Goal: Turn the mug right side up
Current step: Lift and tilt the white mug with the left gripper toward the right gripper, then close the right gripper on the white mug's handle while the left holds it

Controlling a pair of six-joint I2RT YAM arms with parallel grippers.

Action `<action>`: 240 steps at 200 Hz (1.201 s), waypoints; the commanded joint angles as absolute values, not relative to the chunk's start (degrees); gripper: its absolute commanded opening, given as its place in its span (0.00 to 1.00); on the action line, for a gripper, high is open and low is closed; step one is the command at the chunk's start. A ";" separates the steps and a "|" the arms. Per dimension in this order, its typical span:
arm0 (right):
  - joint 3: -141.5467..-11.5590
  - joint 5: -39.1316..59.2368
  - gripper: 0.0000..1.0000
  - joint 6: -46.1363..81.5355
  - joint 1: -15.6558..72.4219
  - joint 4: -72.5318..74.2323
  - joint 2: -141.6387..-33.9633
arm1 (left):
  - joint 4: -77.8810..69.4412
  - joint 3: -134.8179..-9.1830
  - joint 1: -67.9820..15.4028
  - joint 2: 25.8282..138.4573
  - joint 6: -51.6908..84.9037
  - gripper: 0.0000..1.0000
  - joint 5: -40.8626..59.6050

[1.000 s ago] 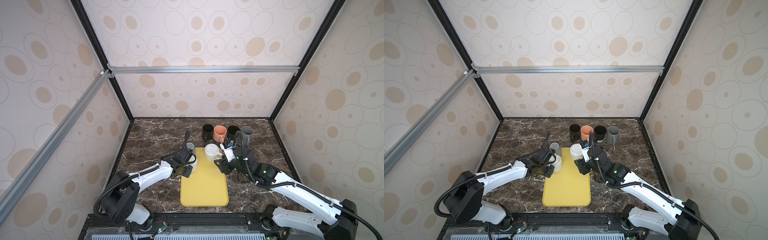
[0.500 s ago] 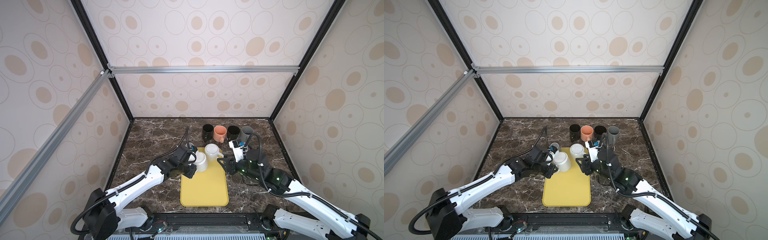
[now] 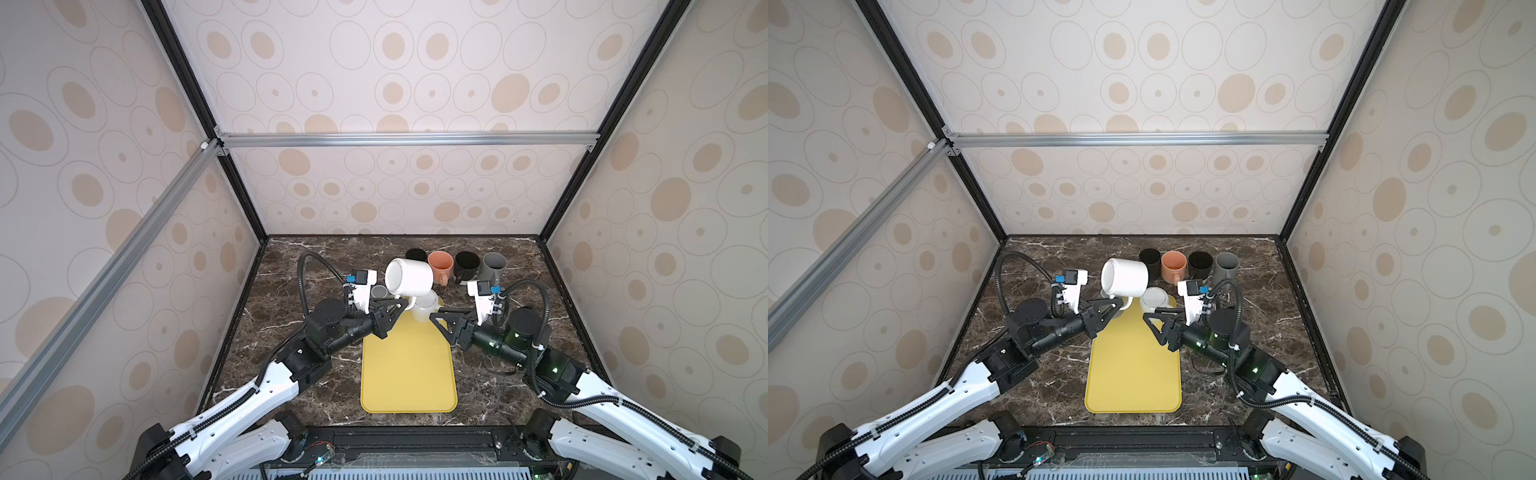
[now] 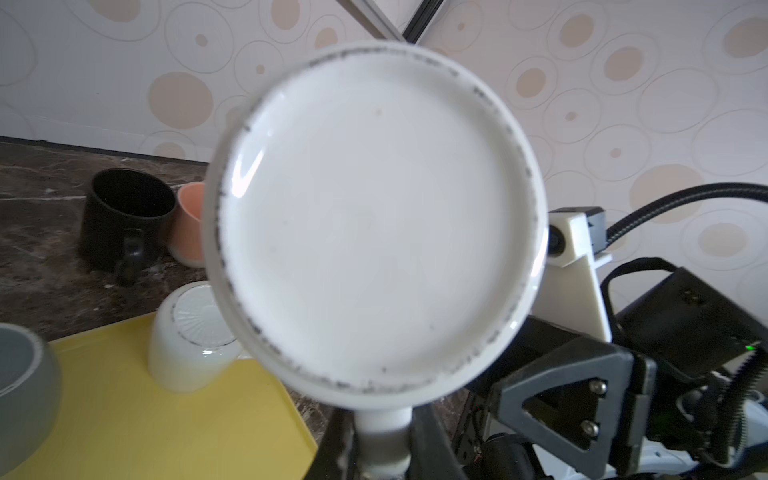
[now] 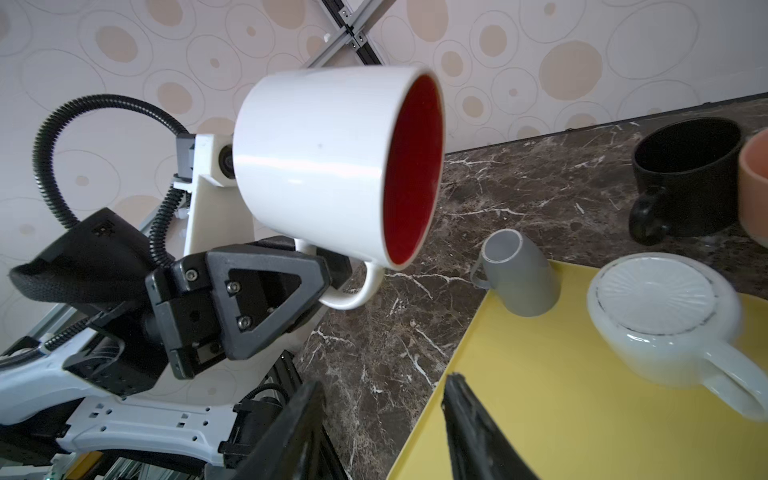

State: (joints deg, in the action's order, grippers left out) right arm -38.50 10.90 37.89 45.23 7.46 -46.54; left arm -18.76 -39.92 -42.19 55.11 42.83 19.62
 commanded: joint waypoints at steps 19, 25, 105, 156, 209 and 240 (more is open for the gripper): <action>-39.04 15.37 0.53 41.36 44.91 16.39 -46.67 | -47.99 -37.78 -41.40 56.86 54.72 0.00 29.66; -39.12 15.35 0.53 41.46 44.83 16.71 -46.66 | -50.25 -37.37 -41.48 57.23 55.57 0.00 30.35; -40.48 16.59 0.48 43.21 43.98 20.27 -47.40 | -69.04 -33.22 -41.41 62.12 65.28 0.00 32.91; -41.00 18.01 0.46 44.72 43.95 24.17 -49.92 | -77.47 -31.24 -41.52 65.56 69.61 0.00 33.23; -41.82 18.85 0.42 45.69 43.96 27.23 -52.60 | -78.55 -31.04 -41.49 65.64 69.96 0.00 33.49; -42.18 19.25 0.39 46.48 43.96 28.65 -53.70 | -81.12 -30.21 -41.54 66.61 70.92 0.00 33.41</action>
State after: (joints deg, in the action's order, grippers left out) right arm -40.51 18.52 45.08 44.23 25.54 -53.01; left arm -70.70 -29.45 -41.82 66.74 69.69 32.51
